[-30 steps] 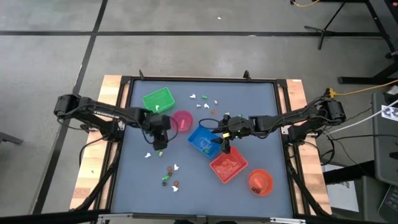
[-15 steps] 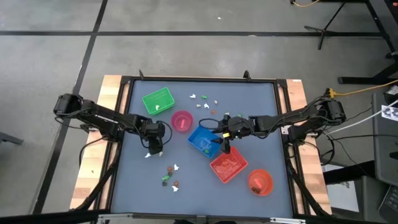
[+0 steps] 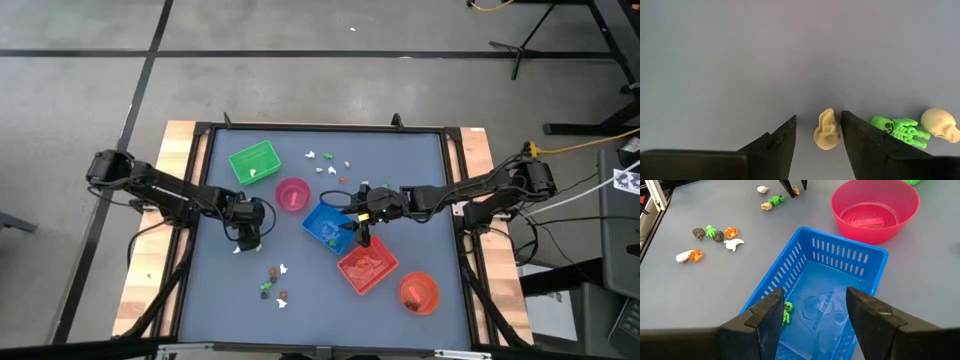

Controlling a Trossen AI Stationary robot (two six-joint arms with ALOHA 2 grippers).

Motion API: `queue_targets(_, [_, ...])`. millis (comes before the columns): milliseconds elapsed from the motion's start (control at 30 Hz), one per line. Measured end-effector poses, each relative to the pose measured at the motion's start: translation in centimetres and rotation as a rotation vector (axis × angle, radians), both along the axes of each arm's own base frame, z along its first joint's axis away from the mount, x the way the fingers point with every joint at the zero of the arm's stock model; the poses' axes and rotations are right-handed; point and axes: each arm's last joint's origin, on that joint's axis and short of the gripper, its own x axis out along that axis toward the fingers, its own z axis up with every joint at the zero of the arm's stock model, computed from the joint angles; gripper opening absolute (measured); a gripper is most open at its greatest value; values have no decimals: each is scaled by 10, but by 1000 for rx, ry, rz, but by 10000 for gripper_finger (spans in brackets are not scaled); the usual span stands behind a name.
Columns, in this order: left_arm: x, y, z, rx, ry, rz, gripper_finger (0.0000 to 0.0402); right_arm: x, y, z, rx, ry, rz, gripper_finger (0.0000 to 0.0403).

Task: Sort Halloween decoration
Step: Put the light brown skull toy into the light red bin

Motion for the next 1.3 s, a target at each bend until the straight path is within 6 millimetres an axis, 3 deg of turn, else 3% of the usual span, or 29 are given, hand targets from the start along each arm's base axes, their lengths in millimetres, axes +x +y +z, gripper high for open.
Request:
queue_targets(700, [0,0,0,-8,5,-6,47,0,0,0,0,0,0,214])
queue_targets(1300, [6,-1,8,-12,-9,-6,37,0,0,0,0,0,0,214])
